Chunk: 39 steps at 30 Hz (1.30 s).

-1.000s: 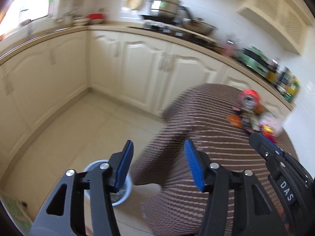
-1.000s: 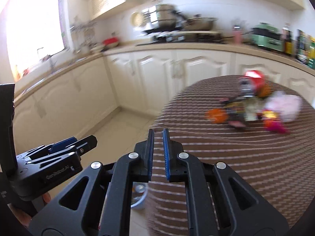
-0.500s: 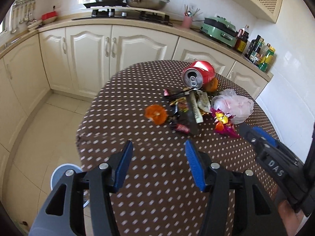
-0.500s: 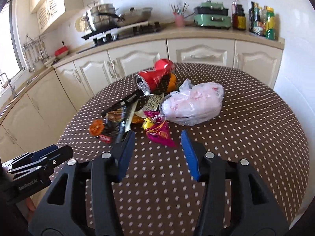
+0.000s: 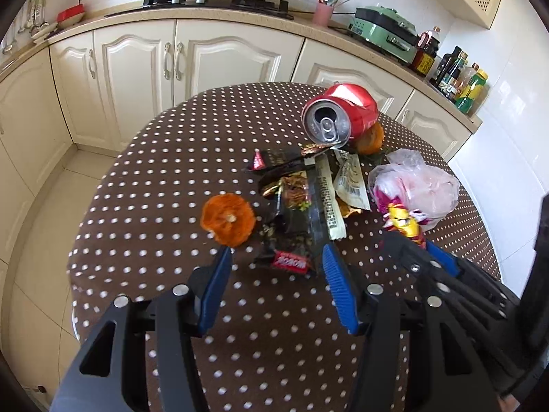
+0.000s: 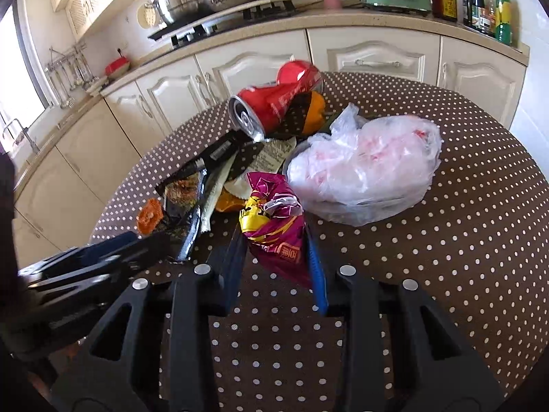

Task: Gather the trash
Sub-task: 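Grasp the dark snack wrapper with the left tool while the right tool grasps the pink wrapper, then carry both wrappers over the bin and open both tools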

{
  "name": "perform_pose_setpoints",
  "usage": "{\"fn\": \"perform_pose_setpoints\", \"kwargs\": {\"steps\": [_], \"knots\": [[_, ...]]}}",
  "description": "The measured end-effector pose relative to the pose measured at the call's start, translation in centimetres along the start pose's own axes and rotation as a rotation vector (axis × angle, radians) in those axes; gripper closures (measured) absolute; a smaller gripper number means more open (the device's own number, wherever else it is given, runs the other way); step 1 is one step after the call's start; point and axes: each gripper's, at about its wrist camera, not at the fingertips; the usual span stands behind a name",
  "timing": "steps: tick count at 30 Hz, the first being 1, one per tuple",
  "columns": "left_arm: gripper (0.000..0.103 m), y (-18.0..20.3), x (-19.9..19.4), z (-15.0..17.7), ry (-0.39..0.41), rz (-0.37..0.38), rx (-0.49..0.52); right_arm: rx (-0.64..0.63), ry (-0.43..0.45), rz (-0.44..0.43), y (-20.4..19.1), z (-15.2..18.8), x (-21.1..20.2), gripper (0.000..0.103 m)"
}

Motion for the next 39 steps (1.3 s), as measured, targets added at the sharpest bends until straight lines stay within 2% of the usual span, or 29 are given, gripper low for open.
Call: {"fn": "perform_pose_setpoints", "kwargs": {"steps": [5,7,13,27,34,39], "knots": [[0.052,0.2,0.8,-0.2,0.001,-0.014,0.007,0.011,0.007,-0.011,-0.1,0.1,-0.3,0.07],[0.073,0.4,1.0,-0.1,-0.005,-0.021,0.018,0.01,0.008,-0.013,-0.1,0.3,-0.5,0.07],[0.087,0.7,1.0,-0.1,0.006,-0.031,0.035,0.013,0.012,-0.011,-0.1,0.0,-0.5,0.07],[0.092,-0.9,-5.5,1.5,0.122,0.033,0.01,-0.013,0.076,-0.023,-3.1,1.1,-4.1,0.07],[0.093,-4.4,-9.8,3.2,0.185,0.033,-0.043,-0.081,0.091,-0.094,-8.5,1.6,-5.3,0.07],[0.093,-9.1,-12.6,4.6,0.216,-0.02,-0.117,-0.152,0.078,-0.172,-14.5,2.6,-4.8,0.07]]}}
Point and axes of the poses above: each gripper's, at about its wrist camera, not at the fingertips, and x roughly the way its jaws point, y to its right, z to its underside, and after that the axes turned 6 degrees about z, right-handed
